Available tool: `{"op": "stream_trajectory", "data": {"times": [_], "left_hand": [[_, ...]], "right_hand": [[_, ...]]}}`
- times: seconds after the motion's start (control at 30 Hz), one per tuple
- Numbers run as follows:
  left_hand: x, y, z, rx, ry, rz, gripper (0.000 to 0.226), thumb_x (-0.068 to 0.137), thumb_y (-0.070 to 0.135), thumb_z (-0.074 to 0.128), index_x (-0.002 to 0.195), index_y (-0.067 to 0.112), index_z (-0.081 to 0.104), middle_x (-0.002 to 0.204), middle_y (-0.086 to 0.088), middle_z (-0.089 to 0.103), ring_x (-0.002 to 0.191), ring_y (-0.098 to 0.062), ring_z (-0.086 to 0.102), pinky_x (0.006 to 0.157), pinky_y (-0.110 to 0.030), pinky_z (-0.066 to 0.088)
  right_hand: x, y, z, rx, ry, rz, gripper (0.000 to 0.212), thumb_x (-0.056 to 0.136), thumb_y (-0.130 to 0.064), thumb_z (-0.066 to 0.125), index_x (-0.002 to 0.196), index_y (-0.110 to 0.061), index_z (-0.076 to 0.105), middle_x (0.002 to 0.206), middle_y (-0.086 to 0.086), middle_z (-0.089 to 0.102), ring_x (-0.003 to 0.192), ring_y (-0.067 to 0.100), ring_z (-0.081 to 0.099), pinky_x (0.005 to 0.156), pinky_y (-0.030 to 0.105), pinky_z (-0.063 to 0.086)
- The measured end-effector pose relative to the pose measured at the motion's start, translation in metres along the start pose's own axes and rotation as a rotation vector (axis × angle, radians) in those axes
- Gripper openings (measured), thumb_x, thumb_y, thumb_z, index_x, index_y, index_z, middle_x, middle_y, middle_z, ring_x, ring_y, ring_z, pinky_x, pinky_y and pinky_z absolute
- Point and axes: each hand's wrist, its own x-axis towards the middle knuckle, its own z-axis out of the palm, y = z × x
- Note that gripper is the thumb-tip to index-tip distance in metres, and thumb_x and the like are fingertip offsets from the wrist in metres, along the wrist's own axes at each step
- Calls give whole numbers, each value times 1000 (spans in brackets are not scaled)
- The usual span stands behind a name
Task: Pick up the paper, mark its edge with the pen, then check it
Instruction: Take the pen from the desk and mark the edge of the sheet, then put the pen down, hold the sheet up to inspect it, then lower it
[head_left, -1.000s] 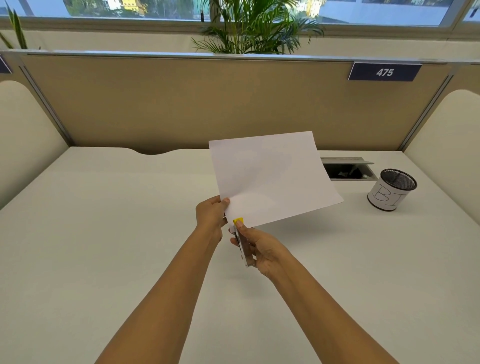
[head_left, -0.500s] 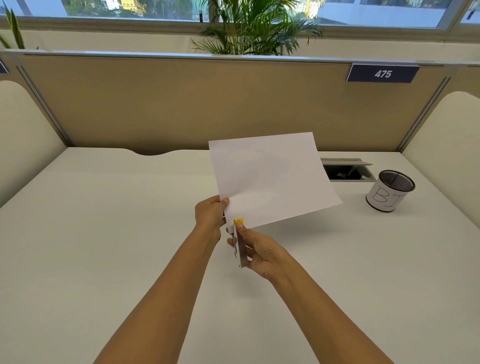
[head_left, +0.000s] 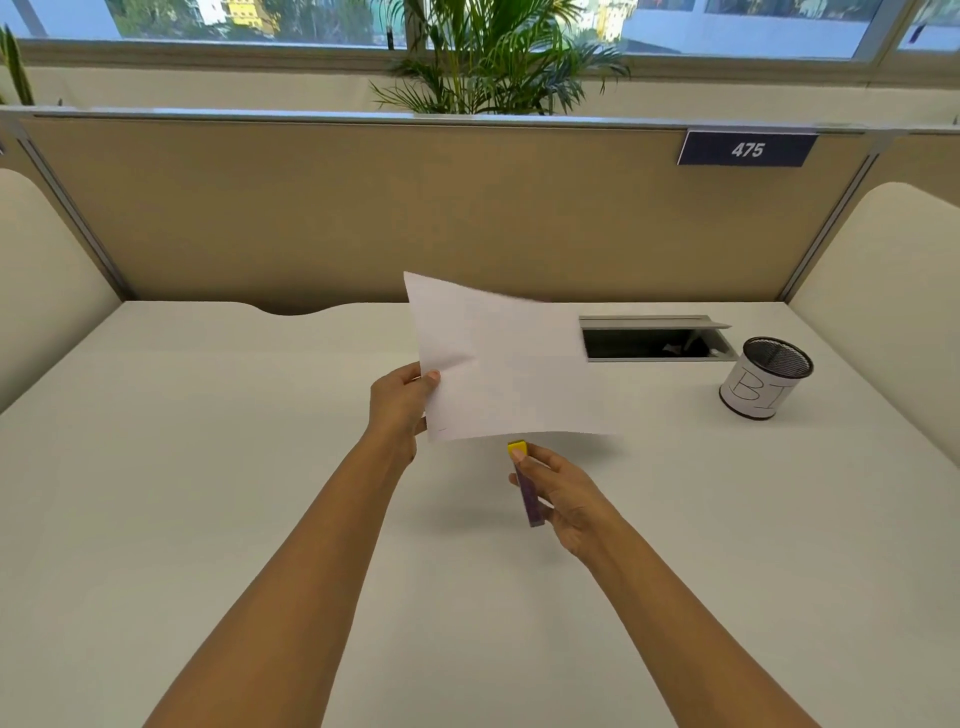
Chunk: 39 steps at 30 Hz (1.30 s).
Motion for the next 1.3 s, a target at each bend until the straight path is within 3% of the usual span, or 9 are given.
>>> {"op": "stream_trajectory", "data": {"times": [0.1, 0.23, 0.33, 0.5, 0.73, 1.03, 1.13, 1.3], "left_hand": [[-1, 7, 0, 62, 3, 44, 35, 91, 15, 53, 125, 9, 53, 127, -9, 58, 101, -24, 55, 80, -37, 46], [-2, 18, -4, 132, -12, 116, 35, 92, 16, 52, 126, 9, 53, 129, -10, 57, 104, -25, 55, 84, -38, 47], [-1, 28, -10, 188, -37, 177, 36, 91, 16, 53, 126, 9, 54, 127, -9, 59, 109, -27, 57, 86, -39, 49], [0, 49, -16, 299, -36, 341, 32, 89, 17, 53, 121, 14, 59, 120, -9, 64, 111, -27, 57, 90, -37, 46], [0, 72, -14, 407, -82, 527, 29, 89, 22, 54, 118, 22, 60, 116, 0, 64, 105, -18, 56, 86, -31, 44], [4, 83, -13, 381, -80, 614, 21, 83, 25, 63, 104, 29, 68, 96, 5, 67, 84, -12, 61, 68, -20, 44], [3, 85, -11, 370, -83, 637, 17, 81, 25, 67, 93, 37, 69, 86, 18, 67, 77, -1, 61, 66, -18, 45], [2, 88, -8, 352, -110, 653, 16, 76, 26, 71, 78, 42, 72, 77, 26, 71, 77, -2, 65, 68, -19, 48]], "right_hand": [[4, 0, -12, -13, 44, -35, 34, 85, -31, 64, 117, -17, 59, 96, -3, 64, 87, 10, 59, 77, 31, 40], [4, 0, -30, -38, 165, -122, 38, 84, -27, 67, 117, -10, 62, 88, -5, 62, 77, 7, 54, 58, 20, 37], [5, 4, -48, -76, 332, -186, 39, 78, -29, 74, 113, -14, 65, 103, -1, 65, 90, 12, 58, 69, 22, 40], [11, 11, -87, -279, 677, -272, 39, 77, -28, 75, 110, -8, 66, 108, 10, 67, 100, 23, 60, 82, 30, 44], [20, 13, -156, -518, 938, -185, 35, 83, -25, 68, 113, -6, 64, 115, 21, 59, 102, 39, 57, 90, 44, 46], [25, 11, -207, -716, 1094, -59, 35, 87, -20, 63, 118, -4, 61, 122, 24, 52, 110, 43, 52, 96, 46, 37], [28, 12, -216, -773, 1091, -30, 35, 88, -20, 62, 119, -4, 60, 123, 24, 52, 111, 42, 51, 97, 46, 37], [32, 19, -224, -857, 1097, -15, 37, 88, -18, 61, 121, -2, 59, 122, 25, 52, 111, 43, 49, 95, 47, 37]]}}
